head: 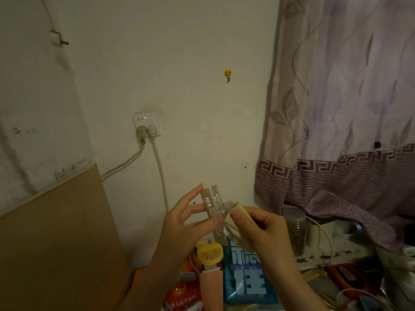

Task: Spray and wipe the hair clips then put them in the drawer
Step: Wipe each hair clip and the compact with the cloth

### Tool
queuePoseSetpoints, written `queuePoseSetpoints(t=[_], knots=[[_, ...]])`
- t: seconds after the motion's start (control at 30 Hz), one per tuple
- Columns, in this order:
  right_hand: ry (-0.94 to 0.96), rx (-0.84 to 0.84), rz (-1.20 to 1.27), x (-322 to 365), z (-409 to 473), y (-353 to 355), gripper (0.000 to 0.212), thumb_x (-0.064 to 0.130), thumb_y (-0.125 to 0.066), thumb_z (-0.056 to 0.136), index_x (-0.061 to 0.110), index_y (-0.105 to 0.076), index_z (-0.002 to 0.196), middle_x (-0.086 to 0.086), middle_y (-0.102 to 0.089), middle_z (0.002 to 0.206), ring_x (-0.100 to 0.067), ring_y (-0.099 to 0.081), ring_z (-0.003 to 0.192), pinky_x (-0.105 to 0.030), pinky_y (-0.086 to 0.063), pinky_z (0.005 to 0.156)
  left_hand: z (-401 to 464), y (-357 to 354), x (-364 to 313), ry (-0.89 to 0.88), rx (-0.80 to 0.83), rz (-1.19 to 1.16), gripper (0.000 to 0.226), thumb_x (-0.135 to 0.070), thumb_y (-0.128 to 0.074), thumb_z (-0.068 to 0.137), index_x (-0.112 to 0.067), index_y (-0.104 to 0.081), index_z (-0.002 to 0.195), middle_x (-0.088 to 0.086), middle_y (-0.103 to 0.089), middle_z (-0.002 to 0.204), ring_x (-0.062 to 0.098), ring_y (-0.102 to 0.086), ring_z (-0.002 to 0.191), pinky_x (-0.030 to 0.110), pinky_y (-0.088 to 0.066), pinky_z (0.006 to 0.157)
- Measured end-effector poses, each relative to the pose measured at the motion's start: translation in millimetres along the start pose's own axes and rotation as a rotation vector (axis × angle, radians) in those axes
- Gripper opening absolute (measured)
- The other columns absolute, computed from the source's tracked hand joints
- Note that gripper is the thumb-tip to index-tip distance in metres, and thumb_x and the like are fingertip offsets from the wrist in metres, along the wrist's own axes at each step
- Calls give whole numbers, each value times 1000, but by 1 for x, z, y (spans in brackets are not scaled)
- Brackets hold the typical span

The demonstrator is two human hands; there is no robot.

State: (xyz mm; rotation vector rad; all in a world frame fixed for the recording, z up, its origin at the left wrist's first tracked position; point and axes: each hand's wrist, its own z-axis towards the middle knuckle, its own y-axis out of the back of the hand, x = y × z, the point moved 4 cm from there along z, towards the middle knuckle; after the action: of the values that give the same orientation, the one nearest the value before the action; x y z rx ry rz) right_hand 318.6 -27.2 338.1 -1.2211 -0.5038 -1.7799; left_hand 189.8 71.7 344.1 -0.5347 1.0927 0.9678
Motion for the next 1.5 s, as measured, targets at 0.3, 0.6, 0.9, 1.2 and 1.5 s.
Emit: queuePoseSetpoints(t=[0.3, 0.6, 0.9, 1.2, 1.5], knots=[[21, -76, 9, -8, -9, -7, 18, 8, -68, 82, 24, -76, 79, -3, -75, 76, -18, -71, 71, -28, -58, 63, -6, -3, 9, 64, 9, -135, 47, -31, -70, 68, -29, -68, 115, -3, -74, 104, 15, -71, 95, 22, -56, 72], [38, -100, -20, -11, -11, -14, 16, 8, -68, 83, 23, -76, 83, 1, -75, 78, -14, -71, 74, -27, -58, 66, -13, -2, 5, -16, -87, -150, 17, -28, -68, 72, -38, -77, 82, 0, -76, 82, 12, -72, 80, 16, -54, 64], [40, -60, 11, -11, -12, -12, 27, 14, -67, 83, 36, -78, 72, 0, -75, 76, -12, -70, 70, -23, -56, 60, -16, 6, 7, 45, -172, -188, 13, -24, -69, 77, -30, -79, 83, 2, -76, 86, 17, -73, 82, 20, -55, 62], [-148, -154, 137, -15, 13, 14, 36, 33, -62, 76, -1, -72, 78, -23, -65, 75, -26, -57, 68, -35, -54, 63, -15, 5, 10, 132, -99, -296, 16, -25, -66, 70, -28, -79, 79, 8, -75, 90, 22, -73, 81, 24, -57, 59], [-241, 4, 315, -20, 13, -12, 36, 28, -65, 74, 1, -74, 96, -21, -72, 92, -26, -68, 78, -36, -60, 71, -14, -3, 14, 195, -8, -347, 22, -25, -62, 79, -20, -77, 95, 13, -73, 101, 29, -71, 93, 33, -59, 70]])
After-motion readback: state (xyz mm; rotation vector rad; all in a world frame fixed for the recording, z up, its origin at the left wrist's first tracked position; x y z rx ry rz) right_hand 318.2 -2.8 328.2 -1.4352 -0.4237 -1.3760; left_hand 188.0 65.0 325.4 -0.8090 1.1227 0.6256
